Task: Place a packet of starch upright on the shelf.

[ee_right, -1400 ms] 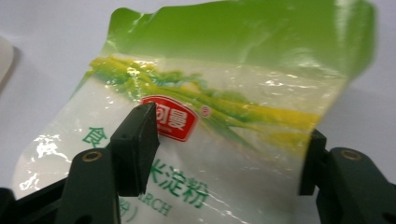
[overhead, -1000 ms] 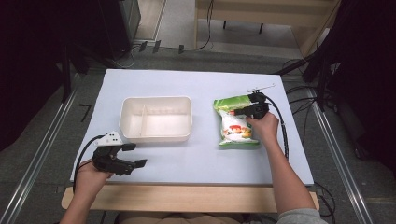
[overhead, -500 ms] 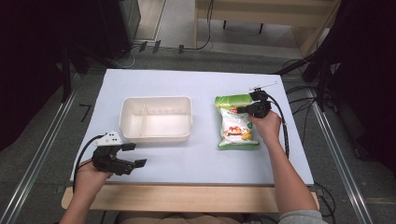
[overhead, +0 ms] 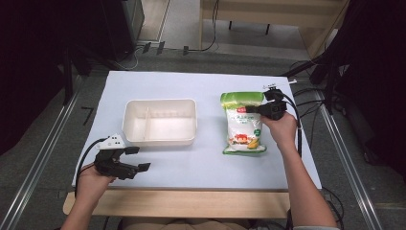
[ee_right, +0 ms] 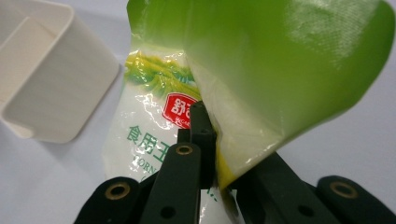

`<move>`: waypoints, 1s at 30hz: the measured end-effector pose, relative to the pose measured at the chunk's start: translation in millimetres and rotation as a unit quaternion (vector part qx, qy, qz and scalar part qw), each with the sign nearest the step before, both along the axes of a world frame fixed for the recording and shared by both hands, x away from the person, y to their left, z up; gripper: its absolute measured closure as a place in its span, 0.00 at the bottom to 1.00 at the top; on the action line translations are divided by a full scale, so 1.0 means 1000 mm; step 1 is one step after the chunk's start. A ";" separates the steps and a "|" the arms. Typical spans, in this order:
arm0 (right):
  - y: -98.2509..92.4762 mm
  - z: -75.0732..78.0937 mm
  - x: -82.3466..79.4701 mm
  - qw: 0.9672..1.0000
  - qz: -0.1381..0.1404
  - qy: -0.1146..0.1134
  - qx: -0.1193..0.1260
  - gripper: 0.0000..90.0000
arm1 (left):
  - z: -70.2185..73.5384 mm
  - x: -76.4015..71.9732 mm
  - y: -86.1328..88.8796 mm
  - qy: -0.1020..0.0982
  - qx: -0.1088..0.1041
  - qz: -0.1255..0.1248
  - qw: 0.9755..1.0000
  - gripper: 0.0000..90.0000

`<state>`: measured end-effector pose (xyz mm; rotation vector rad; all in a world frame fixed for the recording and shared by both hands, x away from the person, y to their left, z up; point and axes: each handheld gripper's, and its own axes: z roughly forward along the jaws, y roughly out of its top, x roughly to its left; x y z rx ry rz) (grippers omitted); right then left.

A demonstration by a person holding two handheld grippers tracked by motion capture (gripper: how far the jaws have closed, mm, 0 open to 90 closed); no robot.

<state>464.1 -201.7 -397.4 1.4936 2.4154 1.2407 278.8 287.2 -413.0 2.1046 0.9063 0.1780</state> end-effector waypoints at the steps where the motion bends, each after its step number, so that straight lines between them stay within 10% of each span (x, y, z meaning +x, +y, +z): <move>1: -0.001 0.003 -0.002 1.000 0.002 0.000 0.002 0.99 | 0.000 0.000 0.000 0.000 0.000 0.000 1.000 0.24; 30: 0.014 0.073 -0.036 0.996 0.041 -0.072 0.017 1.00 | 0.000 0.001 0.000 0.000 0.001 -0.001 1.000 0.24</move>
